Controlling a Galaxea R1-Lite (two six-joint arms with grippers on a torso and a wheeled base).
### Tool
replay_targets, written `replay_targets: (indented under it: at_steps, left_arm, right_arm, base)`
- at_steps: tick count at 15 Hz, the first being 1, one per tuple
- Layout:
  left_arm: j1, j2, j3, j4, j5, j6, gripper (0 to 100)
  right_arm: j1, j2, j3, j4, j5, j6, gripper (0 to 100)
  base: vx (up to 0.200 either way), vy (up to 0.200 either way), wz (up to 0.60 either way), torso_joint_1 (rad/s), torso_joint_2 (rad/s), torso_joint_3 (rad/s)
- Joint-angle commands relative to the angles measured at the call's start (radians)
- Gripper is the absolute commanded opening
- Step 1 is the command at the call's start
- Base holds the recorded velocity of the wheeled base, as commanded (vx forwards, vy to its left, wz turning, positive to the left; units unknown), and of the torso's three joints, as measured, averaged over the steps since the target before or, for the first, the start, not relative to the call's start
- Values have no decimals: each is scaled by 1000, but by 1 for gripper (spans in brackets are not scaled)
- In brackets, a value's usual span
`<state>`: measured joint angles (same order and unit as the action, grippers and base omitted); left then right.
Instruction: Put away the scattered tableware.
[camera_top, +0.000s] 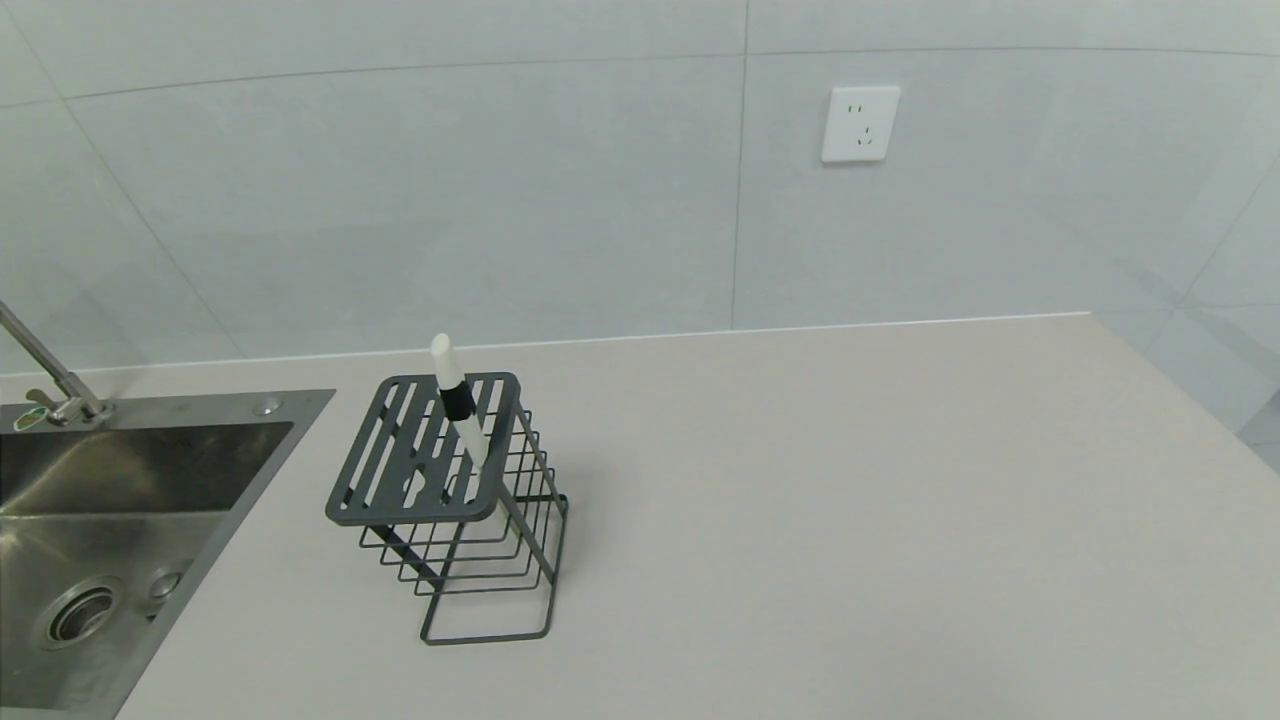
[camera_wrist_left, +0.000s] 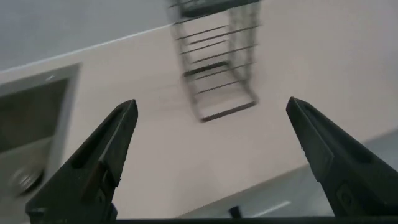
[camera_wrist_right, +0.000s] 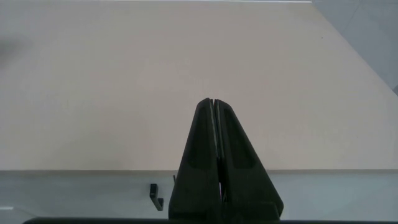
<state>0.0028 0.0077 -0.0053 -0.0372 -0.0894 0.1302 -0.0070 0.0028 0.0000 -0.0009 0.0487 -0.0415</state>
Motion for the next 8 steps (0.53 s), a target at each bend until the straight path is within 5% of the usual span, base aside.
replay_targets:
  at_steps: [1,4,8]
  left_arm:
    - [2,-8,5,25,103,-37,100]
    - [2,-8,5,34,131,-89,100]
    - [2,-8,5,36,131,-92,100]
  right_arm:
    - [-1,-3,0,1,-6,2,0]
    - [1,-3,0,1,-18,34,0]
    - [1,-3,0,1,-21,38,0]
  base:
    - [0,0,0,0,0,0]
    - [0,0,0,0,0,0]
    - [0,0,0,0,0,0]
